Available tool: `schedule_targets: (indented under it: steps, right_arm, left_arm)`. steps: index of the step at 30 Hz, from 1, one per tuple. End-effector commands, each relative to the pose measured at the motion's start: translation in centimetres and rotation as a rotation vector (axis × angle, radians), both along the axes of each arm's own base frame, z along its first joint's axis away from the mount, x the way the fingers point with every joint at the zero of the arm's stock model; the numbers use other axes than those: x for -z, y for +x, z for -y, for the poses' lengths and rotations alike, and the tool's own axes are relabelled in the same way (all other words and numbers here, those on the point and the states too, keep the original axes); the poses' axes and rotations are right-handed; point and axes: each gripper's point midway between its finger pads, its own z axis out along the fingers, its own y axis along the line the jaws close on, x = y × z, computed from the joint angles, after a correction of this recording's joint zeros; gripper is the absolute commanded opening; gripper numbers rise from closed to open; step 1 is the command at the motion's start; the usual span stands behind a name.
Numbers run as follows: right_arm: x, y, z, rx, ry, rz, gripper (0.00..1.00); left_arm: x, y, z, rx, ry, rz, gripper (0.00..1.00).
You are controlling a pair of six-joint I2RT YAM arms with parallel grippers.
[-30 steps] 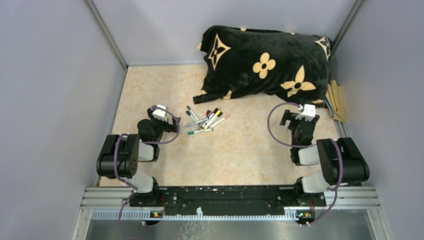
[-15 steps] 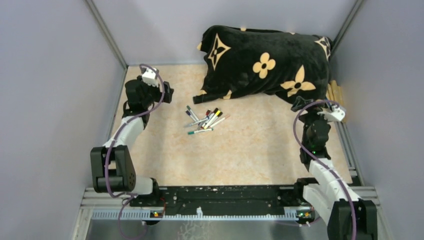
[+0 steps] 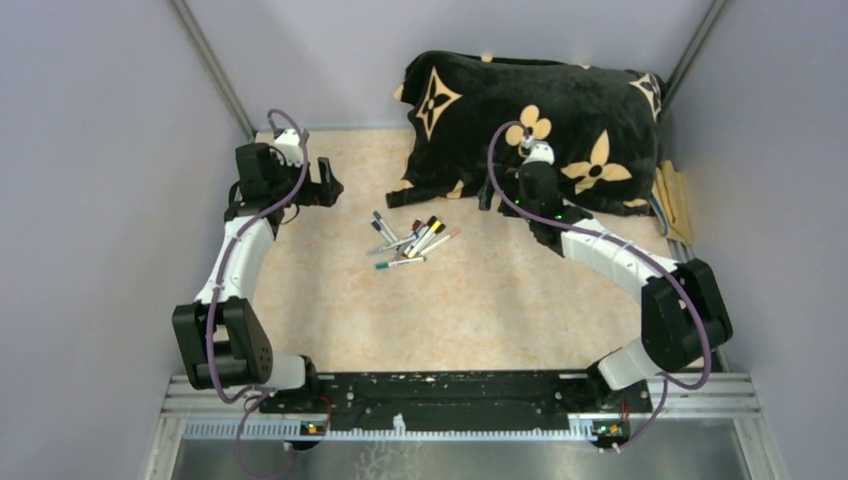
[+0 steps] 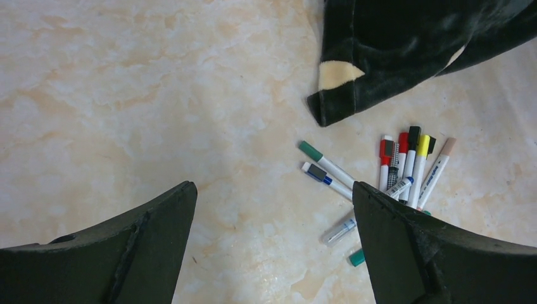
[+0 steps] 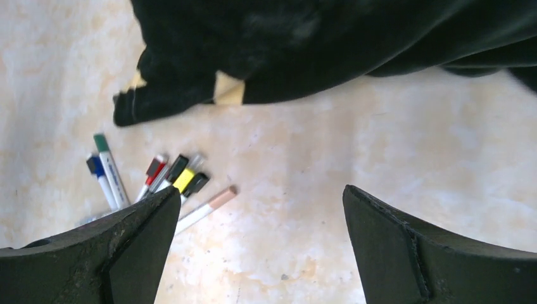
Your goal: Open the pen caps
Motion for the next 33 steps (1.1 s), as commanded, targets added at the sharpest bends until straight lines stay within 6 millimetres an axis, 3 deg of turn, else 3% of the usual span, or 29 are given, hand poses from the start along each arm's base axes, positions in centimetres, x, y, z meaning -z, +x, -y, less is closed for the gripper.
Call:
schedule_targets:
  steps: [1, 6, 8, 13, 17, 24, 33]
  right_arm:
    - [-1.9, 0.9, -5.9, -0.167, 0.025, 0.039, 0.99]
    - [0.0, 1.9, -12.6, -0.305, -0.175, -0.026, 0.95]
    - [0.6, 2.0, -15.2, -0.363, -0.192, -0.030, 0.86]
    - [3.0, 1.5, -21.1, -0.514, -0.220, -0.060, 0.53]
    - [5.8, 1.1, -24.6, -0.596, -0.279, -0.079, 0.51]
    - [8.7, 1.9, -27.6, -0.644, -0.297, -0.103, 0.34]
    - [11.0, 1.8, -28.8, -0.693, -0.287, -0.130, 0.32]
  left_arm:
    - [1.2, -1.1, -1.0, -0.007, -0.045, -0.114, 0.99]
    - [1.1, -0.9, -3.2, -0.055, -0.105, -0.171, 0.99]
    - [1.2, -0.8, -4.0, -0.074, -0.112, -0.196, 0.99]
    - [2.1, -1.2, -4.7, -0.081, -0.101, -0.241, 0.99]
    - [3.0, -1.9, -4.5, -0.066, -0.099, -0.269, 0.99]
    - [4.2, -3.3, -3.7, -0.029, -0.112, -0.328, 0.99]
    - [4.3, -4.1, -3.2, 0.007, -0.116, -0.329, 0.99]
